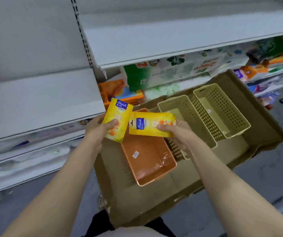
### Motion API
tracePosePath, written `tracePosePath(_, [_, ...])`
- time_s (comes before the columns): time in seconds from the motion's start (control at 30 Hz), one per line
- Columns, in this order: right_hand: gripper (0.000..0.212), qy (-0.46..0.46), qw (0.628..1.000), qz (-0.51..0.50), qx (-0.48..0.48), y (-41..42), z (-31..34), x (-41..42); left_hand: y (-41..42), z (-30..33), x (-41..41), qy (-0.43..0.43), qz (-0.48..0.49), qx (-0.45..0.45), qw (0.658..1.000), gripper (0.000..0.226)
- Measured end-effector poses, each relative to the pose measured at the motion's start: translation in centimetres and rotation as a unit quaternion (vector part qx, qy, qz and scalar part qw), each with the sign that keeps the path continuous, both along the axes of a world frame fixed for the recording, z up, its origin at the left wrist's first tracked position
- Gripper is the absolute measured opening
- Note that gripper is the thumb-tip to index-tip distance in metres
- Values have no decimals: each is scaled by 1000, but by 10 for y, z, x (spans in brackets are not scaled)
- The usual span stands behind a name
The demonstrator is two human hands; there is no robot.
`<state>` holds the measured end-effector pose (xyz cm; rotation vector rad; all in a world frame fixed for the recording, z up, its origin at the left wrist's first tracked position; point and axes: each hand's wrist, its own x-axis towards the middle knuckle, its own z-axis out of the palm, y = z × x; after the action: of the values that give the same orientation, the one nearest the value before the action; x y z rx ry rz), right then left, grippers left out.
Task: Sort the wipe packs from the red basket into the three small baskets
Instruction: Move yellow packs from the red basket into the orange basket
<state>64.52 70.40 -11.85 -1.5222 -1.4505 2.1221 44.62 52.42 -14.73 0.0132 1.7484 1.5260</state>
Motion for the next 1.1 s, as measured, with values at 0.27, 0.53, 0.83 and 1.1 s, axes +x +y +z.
tracePosePath(0.27, [32,-94,970,172,145,25,-55,-48,-33,-11,20,-18,153,23,988,39])
tracePosePath(0.53, [51,-169,922,270,221,16,-107,-89,-67,-35,17,-15,174,-32,984,26])
tracePosePath(0.83, [96,-245,808,367,391,-12,-150,-77,-67,-53,20,-49,196,-35,979,35])
tracePosePath(1.1, [87,-248,755,479,374,-7,-165,-83,-71,-56,22,-50,146,-23,988,35])
